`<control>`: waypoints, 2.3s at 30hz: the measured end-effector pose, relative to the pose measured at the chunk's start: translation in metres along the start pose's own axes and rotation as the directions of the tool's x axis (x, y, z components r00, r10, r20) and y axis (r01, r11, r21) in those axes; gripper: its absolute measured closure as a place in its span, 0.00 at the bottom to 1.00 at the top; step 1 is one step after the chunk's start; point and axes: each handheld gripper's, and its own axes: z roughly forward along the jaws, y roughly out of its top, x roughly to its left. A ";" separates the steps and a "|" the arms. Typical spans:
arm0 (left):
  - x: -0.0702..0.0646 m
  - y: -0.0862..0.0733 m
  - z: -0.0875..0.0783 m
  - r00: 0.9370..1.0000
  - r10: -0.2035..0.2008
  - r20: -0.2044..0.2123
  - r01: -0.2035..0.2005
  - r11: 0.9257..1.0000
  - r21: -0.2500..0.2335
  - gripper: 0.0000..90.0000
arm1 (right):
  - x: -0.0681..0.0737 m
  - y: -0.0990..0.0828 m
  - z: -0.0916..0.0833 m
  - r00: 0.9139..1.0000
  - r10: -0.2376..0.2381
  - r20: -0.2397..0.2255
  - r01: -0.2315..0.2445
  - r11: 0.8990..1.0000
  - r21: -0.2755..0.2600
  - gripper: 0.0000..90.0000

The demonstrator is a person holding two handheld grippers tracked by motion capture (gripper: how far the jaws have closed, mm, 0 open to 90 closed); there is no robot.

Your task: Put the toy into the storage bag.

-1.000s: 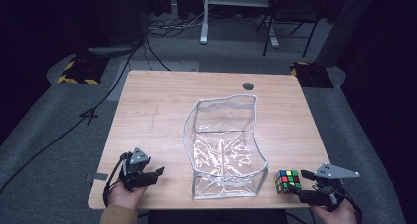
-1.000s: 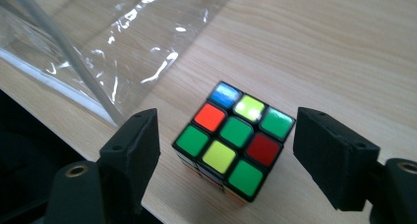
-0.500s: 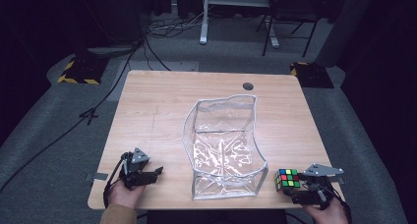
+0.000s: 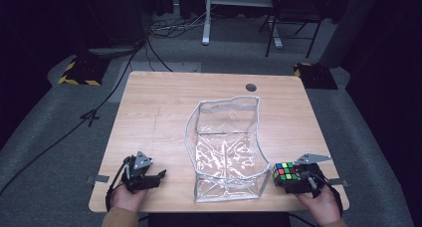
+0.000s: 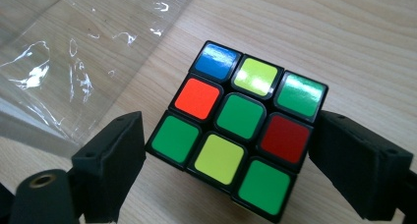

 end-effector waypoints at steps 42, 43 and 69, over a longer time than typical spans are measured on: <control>-0.002 0.000 -0.001 1.000 -0.005 -0.010 0.005 1.000 0.005 0.30 | -0.020 0.029 0.015 0.996 0.067 0.051 -0.072 0.991 0.116 0.36; -0.002 0.000 -0.001 1.000 -0.005 -0.010 0.006 1.000 0.005 0.30 | -0.021 0.029 0.015 0.996 0.065 0.054 -0.070 0.992 0.105 0.37; 0.004 0.008 0.007 0.999 -0.028 -0.028 0.028 1.000 -0.001 0.30 | -0.040 0.052 -0.024 1.000 0.016 0.002 -0.016 1.000 0.018 0.38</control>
